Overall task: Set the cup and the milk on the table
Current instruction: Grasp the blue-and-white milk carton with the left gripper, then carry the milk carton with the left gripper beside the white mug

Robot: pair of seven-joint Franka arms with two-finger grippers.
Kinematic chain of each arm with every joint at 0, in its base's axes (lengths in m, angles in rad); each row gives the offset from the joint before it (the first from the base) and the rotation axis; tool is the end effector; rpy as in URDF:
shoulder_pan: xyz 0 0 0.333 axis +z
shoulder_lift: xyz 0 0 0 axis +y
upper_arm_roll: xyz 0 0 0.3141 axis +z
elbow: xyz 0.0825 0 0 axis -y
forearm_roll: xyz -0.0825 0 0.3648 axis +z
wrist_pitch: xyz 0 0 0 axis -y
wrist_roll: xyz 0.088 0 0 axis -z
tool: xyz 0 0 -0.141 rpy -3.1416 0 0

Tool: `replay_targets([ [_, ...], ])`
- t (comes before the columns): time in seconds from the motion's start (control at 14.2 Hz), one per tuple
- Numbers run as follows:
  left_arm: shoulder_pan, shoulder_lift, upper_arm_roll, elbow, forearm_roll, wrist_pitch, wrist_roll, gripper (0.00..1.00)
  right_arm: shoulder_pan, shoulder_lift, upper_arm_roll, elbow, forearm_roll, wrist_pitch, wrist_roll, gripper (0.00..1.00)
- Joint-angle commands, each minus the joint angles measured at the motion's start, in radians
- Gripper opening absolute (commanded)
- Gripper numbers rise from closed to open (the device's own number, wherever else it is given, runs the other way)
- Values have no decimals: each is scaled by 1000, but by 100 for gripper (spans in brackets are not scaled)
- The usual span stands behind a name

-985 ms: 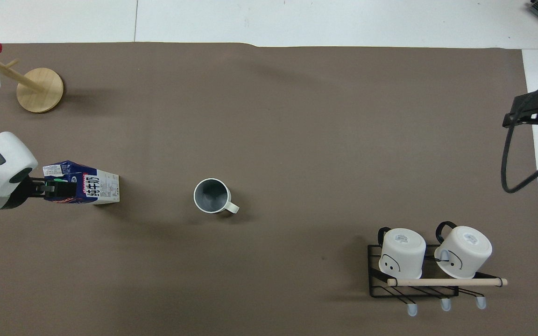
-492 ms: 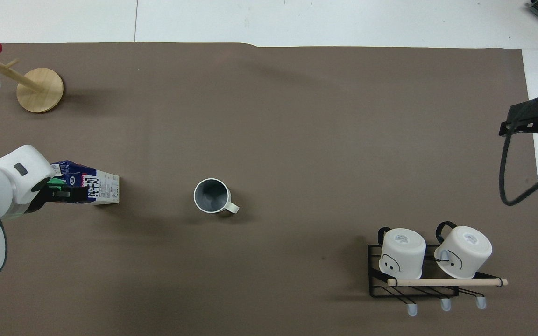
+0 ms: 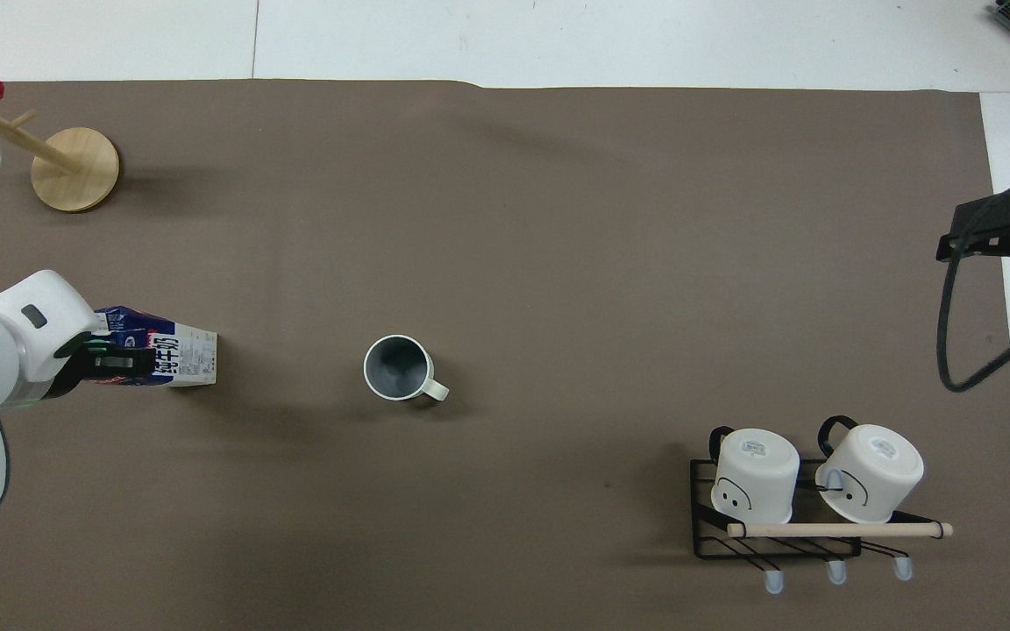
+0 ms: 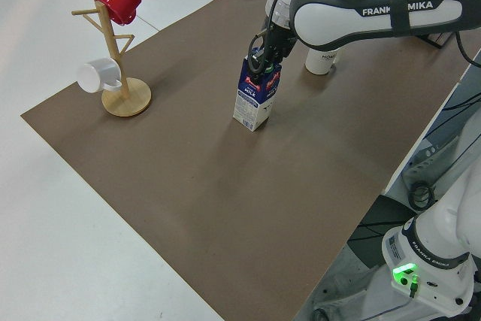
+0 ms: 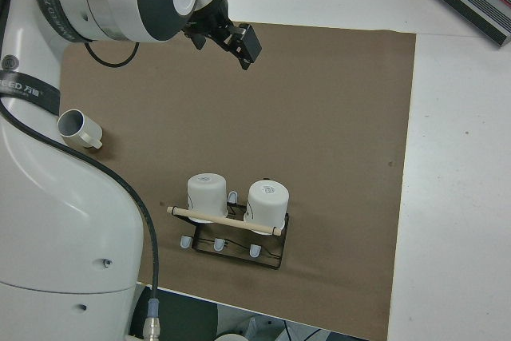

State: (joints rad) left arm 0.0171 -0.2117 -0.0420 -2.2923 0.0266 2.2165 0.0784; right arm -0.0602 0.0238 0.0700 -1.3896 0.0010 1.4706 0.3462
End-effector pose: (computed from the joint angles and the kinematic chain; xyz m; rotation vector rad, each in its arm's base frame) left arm 0.4795 -0.0107 0.4236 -3.0944 0.1821 -0.2092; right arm 0.5332 0.0048 0.6480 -3.0835 0.5235 -0.0874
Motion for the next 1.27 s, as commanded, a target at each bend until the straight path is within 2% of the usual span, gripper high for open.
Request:
replay_targets([
  [0.0,7,17,-4,28,19,0,-20,33,-15,-22,5,-26,20,5,-19,100],
  [0.07,6,21,-4,48,19,-18,-20,29,-15,-22,5,-26,24,5,-19,100],
  [0.35,-19,35,-10,131,-22,-102,-78,29,-15,-22,5,-26,24,5,-19,100],
  [0.63,-135,58,-13,200,-51,-181,-280,29,-15,-22,5,-26,24,5,-19,100],
  [0.91,-273,49,-13,197,-62,-205,-463,30,-15,-22,5,-26,24,5,-19,100],
  [1.2,-347,41,-15,186,-65,-196,-566,30,-15,-22,5,-26,24,5,-19,100],
])
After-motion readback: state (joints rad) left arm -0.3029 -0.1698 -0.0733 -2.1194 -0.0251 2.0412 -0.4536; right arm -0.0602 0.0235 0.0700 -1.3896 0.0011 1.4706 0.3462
